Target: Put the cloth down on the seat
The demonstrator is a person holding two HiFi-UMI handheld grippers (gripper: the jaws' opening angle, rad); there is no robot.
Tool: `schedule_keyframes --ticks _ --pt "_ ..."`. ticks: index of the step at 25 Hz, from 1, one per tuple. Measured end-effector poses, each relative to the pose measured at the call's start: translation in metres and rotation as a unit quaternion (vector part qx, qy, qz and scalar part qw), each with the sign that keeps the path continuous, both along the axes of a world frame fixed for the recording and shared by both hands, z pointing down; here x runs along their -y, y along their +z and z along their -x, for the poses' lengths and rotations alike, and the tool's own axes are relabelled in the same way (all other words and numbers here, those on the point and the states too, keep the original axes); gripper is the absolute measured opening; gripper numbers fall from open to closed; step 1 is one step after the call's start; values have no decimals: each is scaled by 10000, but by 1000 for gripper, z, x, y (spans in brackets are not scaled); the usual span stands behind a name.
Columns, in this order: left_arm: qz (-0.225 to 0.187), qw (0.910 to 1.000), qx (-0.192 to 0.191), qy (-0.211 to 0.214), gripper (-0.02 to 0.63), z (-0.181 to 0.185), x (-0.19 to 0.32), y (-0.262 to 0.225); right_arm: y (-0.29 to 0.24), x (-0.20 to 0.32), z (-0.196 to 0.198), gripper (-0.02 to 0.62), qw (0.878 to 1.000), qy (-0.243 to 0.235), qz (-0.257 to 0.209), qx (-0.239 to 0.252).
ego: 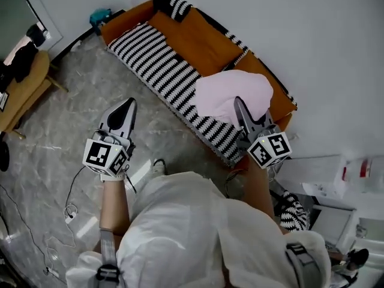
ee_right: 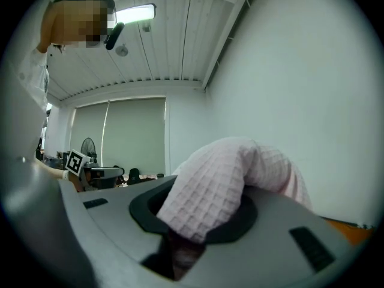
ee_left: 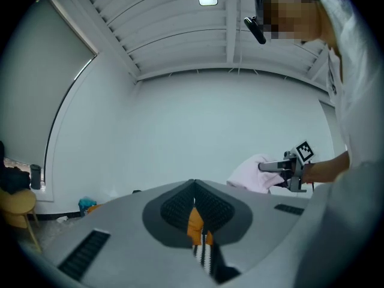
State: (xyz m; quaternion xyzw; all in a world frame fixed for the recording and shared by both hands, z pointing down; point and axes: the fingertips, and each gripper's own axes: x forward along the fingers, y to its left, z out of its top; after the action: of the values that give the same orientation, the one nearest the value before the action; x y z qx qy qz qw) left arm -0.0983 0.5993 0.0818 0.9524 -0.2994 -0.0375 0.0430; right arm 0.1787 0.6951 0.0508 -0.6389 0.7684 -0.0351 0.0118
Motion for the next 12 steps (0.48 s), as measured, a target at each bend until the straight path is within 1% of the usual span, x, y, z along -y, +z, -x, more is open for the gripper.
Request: schedule_keyframes --ticks 6,8,12 --pt "86 9998 17 -158 15 53 53 5 4 55 37 112 9997 -56 190 -111" --pt "111 9997 19 -210 15 62 64 8 8 70 45 112 9995 -138 248 -102" --pt "202 9992 -17 -331 15 67 88 15 18 107 53 112 9988 -330 355 -101"
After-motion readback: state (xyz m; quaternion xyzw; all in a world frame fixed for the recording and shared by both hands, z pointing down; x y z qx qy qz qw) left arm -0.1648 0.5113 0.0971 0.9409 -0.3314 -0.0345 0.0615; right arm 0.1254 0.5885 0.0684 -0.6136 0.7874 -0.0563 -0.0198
